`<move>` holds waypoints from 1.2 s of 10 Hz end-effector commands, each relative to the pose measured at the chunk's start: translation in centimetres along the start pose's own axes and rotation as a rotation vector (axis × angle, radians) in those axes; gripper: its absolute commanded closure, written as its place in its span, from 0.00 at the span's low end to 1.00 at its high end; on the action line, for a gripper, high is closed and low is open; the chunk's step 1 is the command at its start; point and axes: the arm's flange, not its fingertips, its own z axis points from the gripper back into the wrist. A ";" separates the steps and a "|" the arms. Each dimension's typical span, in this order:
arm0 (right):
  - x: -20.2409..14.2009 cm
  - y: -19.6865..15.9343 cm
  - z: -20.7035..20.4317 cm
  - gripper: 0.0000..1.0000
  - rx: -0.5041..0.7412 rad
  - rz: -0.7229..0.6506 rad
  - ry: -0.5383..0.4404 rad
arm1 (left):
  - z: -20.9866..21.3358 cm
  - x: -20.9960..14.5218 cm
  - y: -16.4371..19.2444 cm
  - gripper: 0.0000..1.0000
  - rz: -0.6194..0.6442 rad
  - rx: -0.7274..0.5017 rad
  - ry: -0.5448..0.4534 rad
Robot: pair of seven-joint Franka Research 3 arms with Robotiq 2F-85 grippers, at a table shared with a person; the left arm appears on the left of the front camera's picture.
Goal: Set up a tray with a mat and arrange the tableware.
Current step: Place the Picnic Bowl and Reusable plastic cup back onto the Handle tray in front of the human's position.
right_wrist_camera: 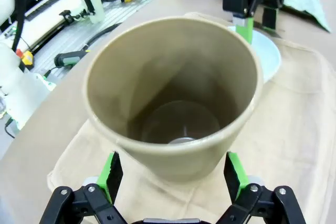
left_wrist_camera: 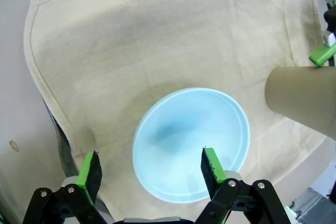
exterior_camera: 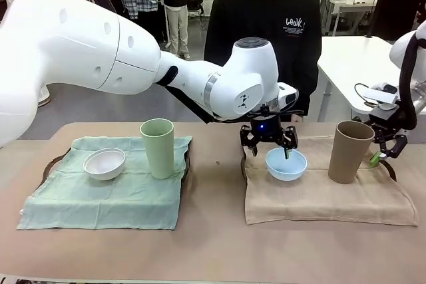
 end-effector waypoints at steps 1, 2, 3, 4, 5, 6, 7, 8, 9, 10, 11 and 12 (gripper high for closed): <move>0.1 0.8 1.3 0.00 -0.034 -0.051 -0.003 | 1.6 -0.6 0.2 0.02 -0.022 -0.031 -0.013; 0.1 1.5 2.4 0.00 -0.061 -0.094 -0.006 | 2.6 -0.9 0.4 0.02 -0.015 -0.035 -0.029; 0.5 2.3 3.9 0.00 -0.112 -0.221 -0.039 | 4.3 -1.5 0.7 0.02 -0.022 -0.032 -0.046; 2.3 3.8 5.5 0.00 -0.190 -0.369 -0.066 | 7.3 -2.6 1.1 0.02 -0.040 -0.017 -0.074; 4.9 5.2 6.7 0.00 -0.285 -0.488 -0.043 | 10.5 -3.7 1.7 0.02 -0.056 0.004 -0.111; 7.9 6.5 7.8 0.00 -0.349 -0.565 -0.025 | 13.6 -5.1 2.2 0.02 -0.081 0.015 -0.135; 11.1 7.6 8.3 0.00 -0.390 -0.675 -0.004 | 16.4 -6.6 2.9 0.02 -0.105 0.011 -0.173; 15.4 8.7 7.8 0.00 -0.362 -0.840 0.081 | 19.2 -8.4 4.1 0.02 -0.135 0.028 -0.190; 18.8 9.5 6.6 0.00 -0.278 -0.959 0.200 | 21.8 -10.2 5.3 0.02 -0.178 0.025 -0.195; 21.9 9.8 5.1 0.00 -0.192 -1.072 0.306 | 24.6 -12.0 7.1 0.02 -0.224 0.021 -0.191; 24.4 9.6 3.8 0.00 -0.133 -1.212 0.399 | 27.2 -13.5 9.0 0.02 -0.244 0.037 -0.176; 25.1 9.1 3.3 0.00 -0.114 -1.241 0.494 | 29.0 -14.9 10.5 0.02 -0.228 0.090 -0.165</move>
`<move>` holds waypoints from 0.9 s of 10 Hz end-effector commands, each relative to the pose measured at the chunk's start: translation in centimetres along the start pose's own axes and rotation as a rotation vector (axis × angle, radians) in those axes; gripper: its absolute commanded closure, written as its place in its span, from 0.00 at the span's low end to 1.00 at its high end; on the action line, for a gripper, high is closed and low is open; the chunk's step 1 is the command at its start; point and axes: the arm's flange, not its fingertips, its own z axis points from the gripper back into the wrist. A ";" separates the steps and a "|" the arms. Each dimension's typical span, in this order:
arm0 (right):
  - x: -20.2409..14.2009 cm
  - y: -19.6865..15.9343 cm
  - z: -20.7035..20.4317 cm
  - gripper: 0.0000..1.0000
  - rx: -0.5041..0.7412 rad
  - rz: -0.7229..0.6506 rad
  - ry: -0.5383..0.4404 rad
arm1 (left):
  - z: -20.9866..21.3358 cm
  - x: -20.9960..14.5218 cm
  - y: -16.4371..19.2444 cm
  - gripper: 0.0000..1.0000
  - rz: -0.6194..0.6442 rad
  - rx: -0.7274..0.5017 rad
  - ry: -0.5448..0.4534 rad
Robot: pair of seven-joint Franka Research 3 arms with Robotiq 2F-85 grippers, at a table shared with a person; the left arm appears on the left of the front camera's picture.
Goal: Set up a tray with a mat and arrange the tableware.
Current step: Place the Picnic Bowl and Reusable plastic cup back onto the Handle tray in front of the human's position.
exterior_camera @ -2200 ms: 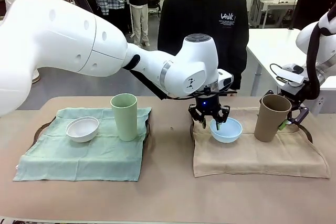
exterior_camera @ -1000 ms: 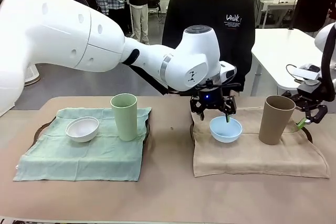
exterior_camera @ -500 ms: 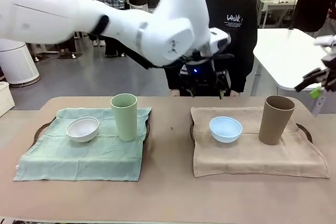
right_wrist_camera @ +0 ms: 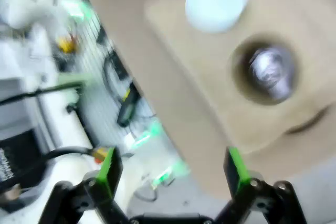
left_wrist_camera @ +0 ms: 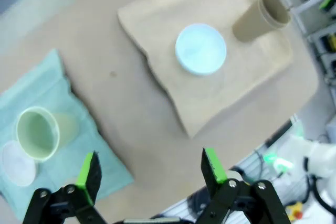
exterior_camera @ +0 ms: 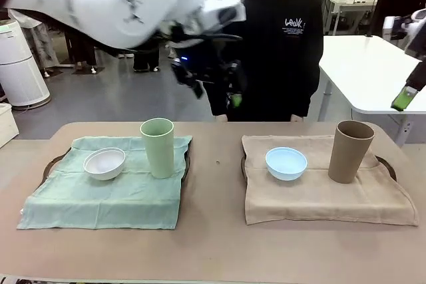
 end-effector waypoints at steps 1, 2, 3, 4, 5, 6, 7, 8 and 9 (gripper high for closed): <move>-1.2 -2.8 1.1 0.00 -0.006 0.094 -0.136 | -2.5 1.9 -1.8 0.02 0.018 -0.015 -0.017; -1.2 -2.8 1.1 0.00 -0.006 0.094 -0.136 | -2.5 1.9 -1.8 0.02 0.018 -0.015 -0.017; -1.2 -2.8 1.1 0.00 -0.006 0.094 -0.136 | -2.5 1.9 -1.8 0.02 0.018 -0.015 -0.017; -1.2 -2.8 1.1 0.00 -0.006 0.094 -0.136 | -2.5 1.9 -1.8 0.02 0.018 -0.015 -0.017; -1.2 -2.8 1.1 0.00 -0.006 0.094 -0.136 | -2.5 1.9 -1.8 0.02 0.018 -0.015 -0.017; -1.2 -2.8 1.1 0.00 -0.006 0.094 -0.136 | -2.5 1.9 -1.8 0.02 0.018 -0.015 -0.017; -1.2 -2.8 1.1 0.00 -0.006 0.094 -0.136 | -2.5 1.9 -1.8 0.02 0.018 -0.015 -0.017; -1.2 -2.8 1.1 0.00 -0.006 0.094 -0.136 | -2.5 1.9 -1.8 0.02 0.018 -0.015 -0.017; -1.2 -2.8 1.1 0.00 -0.006 0.094 -0.136 | -2.5 1.9 -1.8 0.02 0.018 -0.015 -0.017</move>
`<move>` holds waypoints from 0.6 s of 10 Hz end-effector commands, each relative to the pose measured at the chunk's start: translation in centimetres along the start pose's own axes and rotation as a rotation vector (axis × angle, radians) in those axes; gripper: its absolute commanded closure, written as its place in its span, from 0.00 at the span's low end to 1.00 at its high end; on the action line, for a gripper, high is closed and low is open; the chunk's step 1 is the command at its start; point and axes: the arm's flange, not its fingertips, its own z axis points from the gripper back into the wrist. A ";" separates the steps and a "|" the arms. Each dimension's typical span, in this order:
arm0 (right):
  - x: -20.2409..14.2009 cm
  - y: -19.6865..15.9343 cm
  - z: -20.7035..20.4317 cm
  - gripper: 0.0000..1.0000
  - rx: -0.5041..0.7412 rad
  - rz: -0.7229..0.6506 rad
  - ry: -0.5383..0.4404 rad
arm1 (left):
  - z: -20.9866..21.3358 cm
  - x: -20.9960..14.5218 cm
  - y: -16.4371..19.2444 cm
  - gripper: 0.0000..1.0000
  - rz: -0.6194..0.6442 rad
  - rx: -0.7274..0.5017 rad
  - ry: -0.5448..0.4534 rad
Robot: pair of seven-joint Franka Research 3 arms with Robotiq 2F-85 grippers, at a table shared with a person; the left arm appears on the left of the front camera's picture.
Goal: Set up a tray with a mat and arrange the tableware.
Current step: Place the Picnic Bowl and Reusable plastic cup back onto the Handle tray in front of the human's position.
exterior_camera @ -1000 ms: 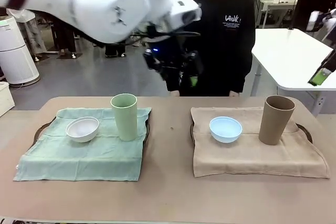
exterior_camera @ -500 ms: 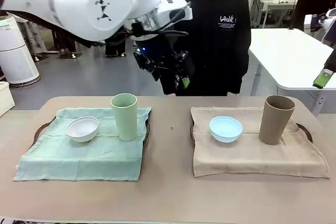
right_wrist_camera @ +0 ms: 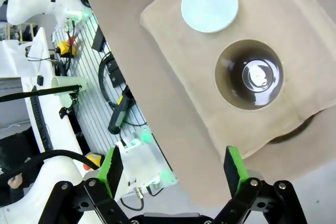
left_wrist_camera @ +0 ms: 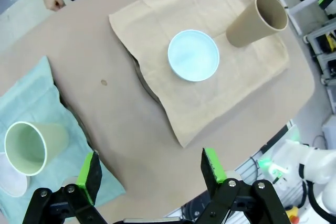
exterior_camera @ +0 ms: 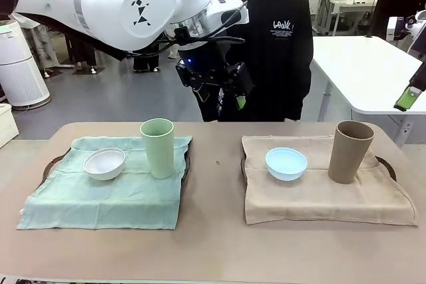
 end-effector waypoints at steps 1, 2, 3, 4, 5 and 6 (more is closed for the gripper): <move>0.3 -0.1 -0.3 0.00 0.004 0.008 -0.013 | 0.2 -0.2 0.0 0.02 0.015 0.014 -0.006; 0.3 -0.1 -0.3 0.00 0.004 0.008 -0.013 | 0.2 -0.2 0.0 0.02 0.015 0.014 -0.006; 0.3 -0.1 -0.3 0.00 0.004 0.008 -0.013 | 0.2 -0.2 0.0 0.02 0.015 0.014 -0.006; 0.3 -0.1 -0.3 0.00 0.004 0.008 -0.013 | 0.2 -0.2 0.0 0.02 0.015 0.014 -0.006; 0.3 -0.1 -0.3 0.00 0.004 0.008 -0.013 | 0.2 -0.2 0.0 0.02 0.015 0.014 -0.006; 0.3 -0.1 -0.3 0.00 0.004 0.008 -0.013 | 0.2 -0.2 0.0 0.02 0.015 0.014 -0.006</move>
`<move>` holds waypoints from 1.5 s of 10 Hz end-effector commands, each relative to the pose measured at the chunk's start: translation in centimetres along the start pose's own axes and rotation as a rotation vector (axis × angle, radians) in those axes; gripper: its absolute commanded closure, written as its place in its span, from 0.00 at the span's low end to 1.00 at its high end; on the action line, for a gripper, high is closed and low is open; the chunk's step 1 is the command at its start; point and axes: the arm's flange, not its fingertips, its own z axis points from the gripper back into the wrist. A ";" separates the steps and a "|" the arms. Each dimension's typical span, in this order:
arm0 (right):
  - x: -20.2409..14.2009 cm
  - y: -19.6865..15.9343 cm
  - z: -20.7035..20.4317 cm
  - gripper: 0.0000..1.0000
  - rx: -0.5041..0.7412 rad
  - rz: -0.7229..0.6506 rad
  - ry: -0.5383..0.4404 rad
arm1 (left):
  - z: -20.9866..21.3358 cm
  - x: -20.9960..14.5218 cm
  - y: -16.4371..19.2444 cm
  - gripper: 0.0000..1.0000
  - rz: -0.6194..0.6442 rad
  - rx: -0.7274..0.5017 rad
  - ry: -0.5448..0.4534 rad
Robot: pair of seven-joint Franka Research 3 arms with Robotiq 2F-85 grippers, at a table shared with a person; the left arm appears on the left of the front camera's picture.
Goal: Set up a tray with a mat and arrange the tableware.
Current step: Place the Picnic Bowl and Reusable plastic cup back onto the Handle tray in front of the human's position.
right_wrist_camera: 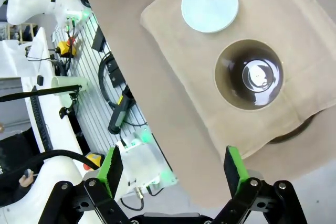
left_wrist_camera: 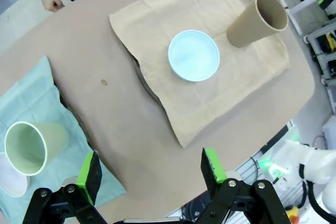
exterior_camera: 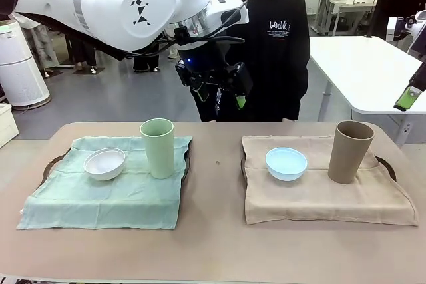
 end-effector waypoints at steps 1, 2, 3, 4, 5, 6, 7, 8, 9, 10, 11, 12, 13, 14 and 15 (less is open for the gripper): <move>0.3 -0.1 -0.3 0.00 0.004 0.008 -0.013 | 0.2 -0.2 0.0 0.02 0.015 0.013 -0.006; 0.3 -0.1 -0.3 0.00 0.004 0.008 -0.013 | 0.2 -0.2 0.0 0.02 0.015 0.013 -0.006; 0.3 -0.1 -0.3 0.00 0.004 0.008 -0.013 | 0.2 -0.2 0.0 0.02 0.015 0.013 -0.006; 0.0 0.0 0.0 0.00 0.000 0.000 0.000 | 0.0 0.0 0.0 0.02 0.000 0.000 0.000; 1.8 5.0 1.4 0.00 -0.062 -0.150 0.147 | 3.5 -1.4 2.1 0.02 -0.069 0.005 0.077; 2.8 8.6 2.5 0.00 -0.118 -0.190 0.209 | 6.2 -2.8 4.6 0.02 -0.078 0.000 0.138; 3.5 10.6 3.2 0.00 -0.100 -0.196 0.158 | 8.3 -4.4 7.0 0.02 -0.057 -0.011 0.232; 3.5 11.0 3.1 0.00 -0.087 -0.190 0.163 | 10.0 -5.9 9.4 0.02 0.040 0.001 0.348; 2.8 10.4 2.0 0.00 -0.080 -0.157 0.169 | 12.0 -7.9 10.8 0.02 0.173 0.000 0.439; 3.1 11.2 3.1 0.00 -0.108 -0.178 0.149 | 8.0 -4.6 6.6 0.02 -0.010 -0.004 0.237; 3.1 11.2 3.1 0.00 -0.108 -0.178 0.149 | 8.0 -4.6 6.6 0.02 -0.010 -0.004 0.237; 3.1 11.2 3.1 0.00 -0.108 -0.178 0.149 | 8.0 -4.6 6.6 0.02 -0.010 -0.004 0.237; 3.2 12.0 3.2 0.00 -0.099 -0.172 0.156 | 10.6 -6.6 8.7 0.02 0.038 0.019 0.311; 2.6 9.4 2.8 0.00 0.309 -0.088 0.010 | 9.2 -6.7 11.6 0.02 0.078 -0.165 0.170; 0.2 6.3 3.1 0.00 0.523 -0.080 -0.136 | 9.2 -10.0 15.9 0.02 0.164 -0.295 0.008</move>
